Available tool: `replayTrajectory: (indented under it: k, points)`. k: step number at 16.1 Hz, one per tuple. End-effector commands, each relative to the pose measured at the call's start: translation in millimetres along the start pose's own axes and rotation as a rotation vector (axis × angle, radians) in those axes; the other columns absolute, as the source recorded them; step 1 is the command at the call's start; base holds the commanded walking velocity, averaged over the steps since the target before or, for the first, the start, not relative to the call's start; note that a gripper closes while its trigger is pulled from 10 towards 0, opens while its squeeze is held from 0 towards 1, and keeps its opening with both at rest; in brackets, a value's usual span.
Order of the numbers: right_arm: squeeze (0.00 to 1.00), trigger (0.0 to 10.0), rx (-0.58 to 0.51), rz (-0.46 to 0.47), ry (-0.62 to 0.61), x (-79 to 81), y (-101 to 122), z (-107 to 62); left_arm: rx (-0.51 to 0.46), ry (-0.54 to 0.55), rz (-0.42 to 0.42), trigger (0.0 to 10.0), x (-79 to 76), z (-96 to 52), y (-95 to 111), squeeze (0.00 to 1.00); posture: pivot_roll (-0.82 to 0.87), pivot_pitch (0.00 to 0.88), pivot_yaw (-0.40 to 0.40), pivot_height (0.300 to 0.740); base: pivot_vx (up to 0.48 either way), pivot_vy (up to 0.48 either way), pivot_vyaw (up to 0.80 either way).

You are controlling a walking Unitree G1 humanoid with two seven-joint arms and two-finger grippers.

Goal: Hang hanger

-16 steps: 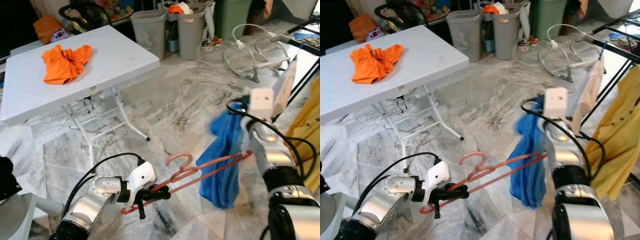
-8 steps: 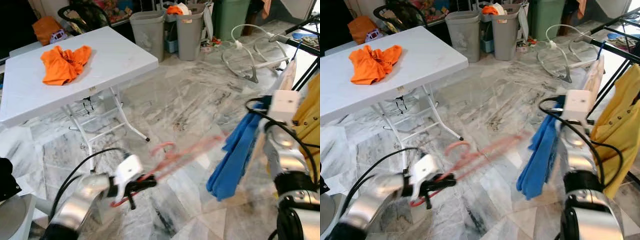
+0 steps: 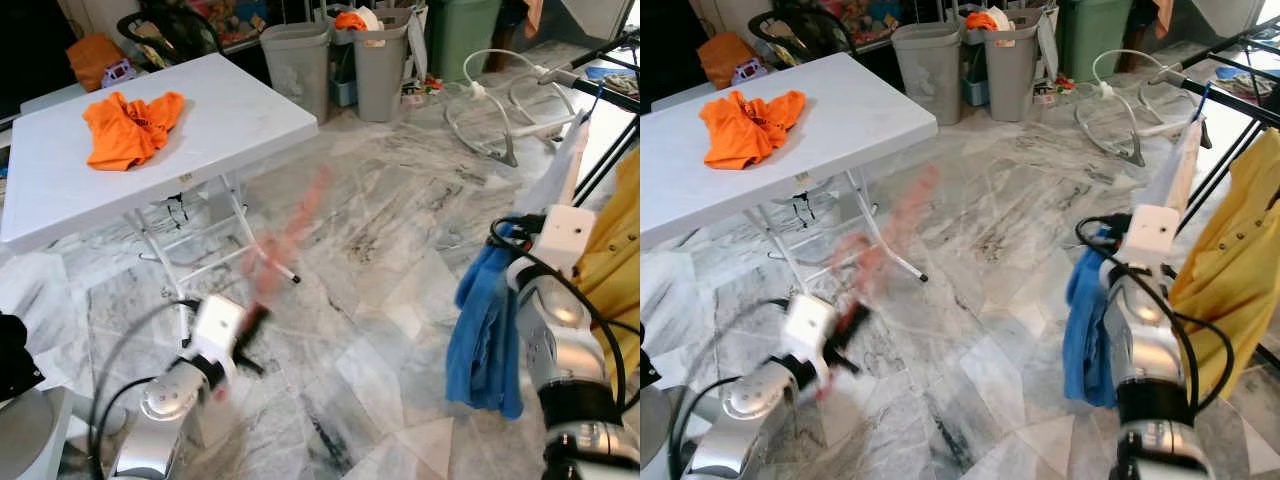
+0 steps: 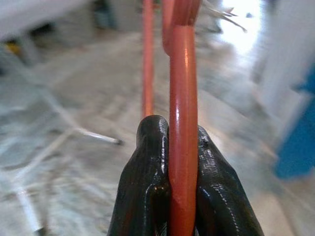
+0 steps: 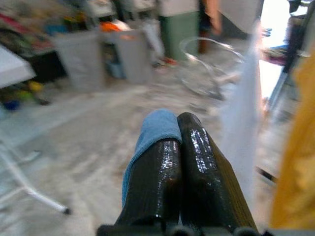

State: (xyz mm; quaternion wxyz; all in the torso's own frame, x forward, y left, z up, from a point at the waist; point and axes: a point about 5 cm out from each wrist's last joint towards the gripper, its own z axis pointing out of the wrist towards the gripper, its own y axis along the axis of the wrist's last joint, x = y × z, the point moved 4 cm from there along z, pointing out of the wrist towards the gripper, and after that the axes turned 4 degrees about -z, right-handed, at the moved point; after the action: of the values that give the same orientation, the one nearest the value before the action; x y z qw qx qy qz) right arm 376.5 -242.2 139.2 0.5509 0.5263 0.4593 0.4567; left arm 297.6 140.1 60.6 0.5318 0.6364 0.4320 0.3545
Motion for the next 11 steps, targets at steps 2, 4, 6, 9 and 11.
replayTrajectory:
  k: [2, 4, 6, 9, 11]
  points:
    - [0.00, 0.0, -0.072, 0.047, 0.219, 41.6, 19, -12.9, -0.059, 0.186, -0.049, 10.0, 14.5, 1.2, 17, 0.00, -0.12, 0.000, 0.108, 0.740, 0.000, 0.000, 0.00]
    - [0.00, 0.0, -0.100, 0.111, 0.408, 70.0, 29, -33.3, -0.093, 0.324, -0.085, 10.0, 20.8, -0.8, 25, 0.00, -0.13, 0.000, 0.115, 0.740, 0.000, 0.000, 0.00]
    - [0.00, 0.0, -0.127, 0.142, 0.546, 90.1, 40, -50.8, -0.102, 0.403, -0.113, 10.0, 25.3, -5.9, 25, 0.00, -0.13, 0.000, 0.119, 0.740, 0.000, 0.000, 0.00]
    - [0.00, 0.0, -0.137, 0.134, 0.554, 94.8, 46, -52.7, -0.111, 0.461, -0.121, 10.0, 31.8, -8.9, 27, 0.00, -0.13, 0.000, 0.123, 0.740, 0.000, 0.000, 0.00]
    - [0.00, 4.9, -0.140, 0.131, 0.544, 95.1, 50, -49.6, -0.131, 0.469, -0.106, 10.0, 32.7, -8.2, 34, 0.00, -0.12, 0.000, 0.124, 0.740, 0.000, 0.000, 0.00]
